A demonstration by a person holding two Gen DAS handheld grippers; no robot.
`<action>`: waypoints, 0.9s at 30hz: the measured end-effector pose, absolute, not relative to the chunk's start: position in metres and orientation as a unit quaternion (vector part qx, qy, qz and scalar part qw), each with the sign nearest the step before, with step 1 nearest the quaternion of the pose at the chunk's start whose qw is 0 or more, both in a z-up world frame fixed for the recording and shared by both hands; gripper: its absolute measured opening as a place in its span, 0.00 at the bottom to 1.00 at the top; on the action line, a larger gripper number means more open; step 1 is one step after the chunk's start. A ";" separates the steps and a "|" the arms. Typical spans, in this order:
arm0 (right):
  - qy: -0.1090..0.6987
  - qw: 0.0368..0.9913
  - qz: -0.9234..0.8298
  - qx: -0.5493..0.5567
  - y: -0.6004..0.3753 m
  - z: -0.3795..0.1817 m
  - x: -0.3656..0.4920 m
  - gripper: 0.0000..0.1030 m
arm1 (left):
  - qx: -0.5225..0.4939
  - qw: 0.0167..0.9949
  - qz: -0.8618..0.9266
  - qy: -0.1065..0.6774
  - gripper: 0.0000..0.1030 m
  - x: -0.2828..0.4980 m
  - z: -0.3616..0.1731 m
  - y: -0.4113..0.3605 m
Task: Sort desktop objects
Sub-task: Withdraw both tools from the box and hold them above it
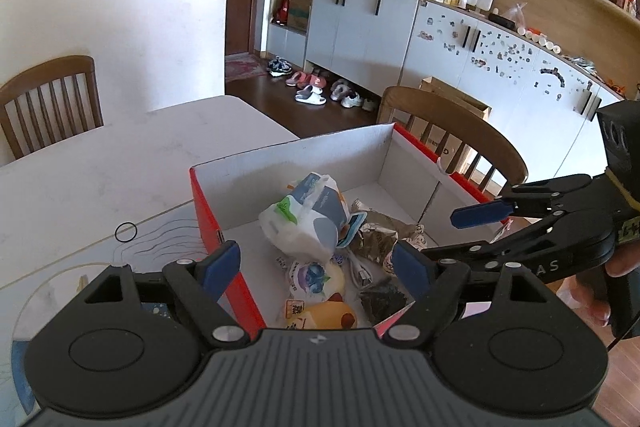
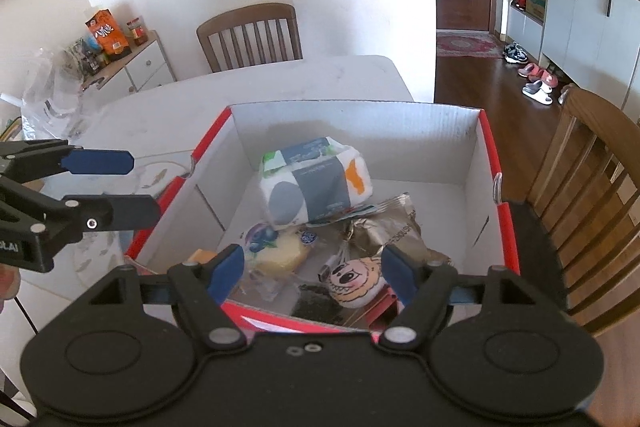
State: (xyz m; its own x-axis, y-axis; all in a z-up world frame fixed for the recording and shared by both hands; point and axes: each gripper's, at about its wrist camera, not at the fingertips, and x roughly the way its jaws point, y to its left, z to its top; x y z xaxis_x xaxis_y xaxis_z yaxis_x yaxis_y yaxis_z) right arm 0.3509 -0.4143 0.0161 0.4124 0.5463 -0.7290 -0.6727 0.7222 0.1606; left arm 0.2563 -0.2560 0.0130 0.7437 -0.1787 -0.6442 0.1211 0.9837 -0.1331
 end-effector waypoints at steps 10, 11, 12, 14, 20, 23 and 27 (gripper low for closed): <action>0.396 0.840 0.363 -0.074 -0.422 0.020 0.338 0.75 | -0.046 0.930 -0.081 0.356 0.81 0.252 0.009 -0.261; 0.395 0.841 0.363 -0.074 -0.423 0.020 0.336 0.76 | -0.048 0.929 -0.080 0.358 0.81 0.251 0.008 -0.261; 0.394 0.841 0.363 -0.073 -0.423 0.021 0.335 0.76 | -0.050 0.928 -0.080 0.360 0.83 0.251 0.008 -0.261; 0.391 0.842 0.365 -0.074 -0.424 0.021 0.331 0.77 | -0.051 0.927 -0.079 0.363 0.83 0.251 0.006 -0.262; 0.382 0.844 0.369 -0.073 -0.428 0.025 0.323 0.81 | -0.052 0.923 -0.078 0.372 0.99 0.247 0.002 -0.267; 0.378 0.845 0.371 -0.073 -0.429 0.027 0.320 0.83 | -0.047 0.924 -0.073 0.373 0.99 0.245 0.003 -0.270; 0.373 0.846 0.374 -0.071 -0.433 0.028 0.317 0.85 | -0.037 0.924 -0.066 0.375 0.99 0.242 0.003 -0.273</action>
